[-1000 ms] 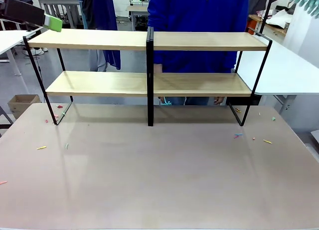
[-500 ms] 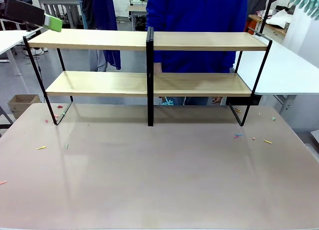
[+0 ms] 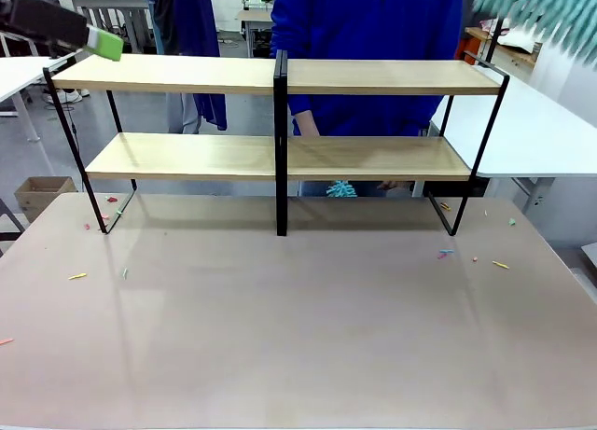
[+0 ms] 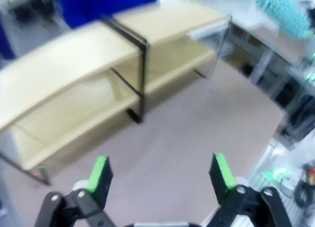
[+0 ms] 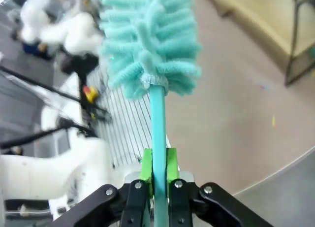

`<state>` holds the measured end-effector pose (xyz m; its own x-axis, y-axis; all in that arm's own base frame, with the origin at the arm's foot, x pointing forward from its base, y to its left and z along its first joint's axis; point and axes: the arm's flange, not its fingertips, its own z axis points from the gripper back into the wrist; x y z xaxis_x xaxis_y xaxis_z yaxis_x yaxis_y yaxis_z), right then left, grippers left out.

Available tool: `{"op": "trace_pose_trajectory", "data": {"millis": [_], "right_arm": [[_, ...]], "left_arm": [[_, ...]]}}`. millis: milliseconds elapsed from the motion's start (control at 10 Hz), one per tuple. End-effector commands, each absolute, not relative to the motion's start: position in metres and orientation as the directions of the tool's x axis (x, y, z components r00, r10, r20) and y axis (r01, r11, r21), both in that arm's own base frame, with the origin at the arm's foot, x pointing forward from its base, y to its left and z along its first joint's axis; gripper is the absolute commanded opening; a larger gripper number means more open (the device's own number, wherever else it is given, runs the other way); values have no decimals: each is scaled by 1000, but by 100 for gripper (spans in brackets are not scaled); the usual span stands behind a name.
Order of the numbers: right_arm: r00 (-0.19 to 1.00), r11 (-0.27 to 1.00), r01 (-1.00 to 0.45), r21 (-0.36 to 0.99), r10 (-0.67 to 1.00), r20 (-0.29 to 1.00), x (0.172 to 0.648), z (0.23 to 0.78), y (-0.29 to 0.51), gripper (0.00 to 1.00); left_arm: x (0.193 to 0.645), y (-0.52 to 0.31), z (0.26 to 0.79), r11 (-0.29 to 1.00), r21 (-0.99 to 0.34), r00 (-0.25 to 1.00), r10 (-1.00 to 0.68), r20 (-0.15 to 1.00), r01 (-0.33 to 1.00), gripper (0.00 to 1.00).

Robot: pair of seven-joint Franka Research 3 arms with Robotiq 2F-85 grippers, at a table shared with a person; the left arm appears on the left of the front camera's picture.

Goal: Clean the shelves.
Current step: Place the Duster on the table.

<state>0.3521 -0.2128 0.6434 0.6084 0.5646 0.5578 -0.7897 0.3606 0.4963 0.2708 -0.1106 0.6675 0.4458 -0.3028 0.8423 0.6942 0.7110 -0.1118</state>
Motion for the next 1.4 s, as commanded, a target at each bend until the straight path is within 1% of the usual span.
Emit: {"op": "trace_pose_trajectory", "data": {"millis": [0, 100, 200, 300, 400, 500, 600, 700, 800, 900, 1100, 1200, 1300], "right_arm": [[607, 413, -757, 506, 732, 310, 390, 575, -147, 13], [611, 395, -734, 553, 739, 283, 411, 546, -128, 13], [595, 385, -733, 561, 762, 254, 428, 521, -102, 13], [548, 366, -759, 538, 805, 226, 434, 503, -77, 13], [492, 320, -787, 528, 841, 224, 434, 488, -56, 13], [472, 324, -807, 494, 856, 211, 432, 472, -39, 13], [468, 350, -827, 440, 862, 195, 432, 456, -28, 13], [444, 339, -852, 398, 872, 207, 431, 441, -21, 13], [424, 312, -861, 402, 876, 229, 431, 435, -22, 13], [407, 289, -869, 402, 880, 246, 430, 435, -23, 13], [371, 234, -872, 431, 889, 269, 427, 435, -24, 13], [376, 236, -865, 442, 889, 262, 428, 433, -27, 13], [394, 254, -856, 450, 884, 252, 429, 434, -35, 47]], "left_arm": [[322, -77, 644, 616, -407, 671, -282, 685, 674, 100], [348, -52, 609, 607, -597, 820, -172, 547, 525, 100], [369, -31, 563, 579, -719, 907, -90, 413, 384, 100], [381, -18, 527, 556, -783, 945, -17, 326, 280, 100], [386, -2, 492, 425, -880, 975, -23, 223, 211, 100], [389, 18, 458, 441, -893, 991, 51, 123, 88, 100], [391, 39, 426, 370, -929, 991, 126, 45, -5, 100], [393, 53, 397, 274, -960, 967, 253, 13, -59, 100], [400, 54, 381, 271, -947, 943, 324, -80, -173, 100], [385, 57, 401, 336, -941, 987, 160, 12, -43, 100], [385, 57, 401, 336, -941, 987, 160, 12, -43, 100], [385, 57, 401, 336, -941, 987, 160, 12, -43, 100], [385, 57, 401, 336, -941, 987, 160, 12, -43, 100]]}}
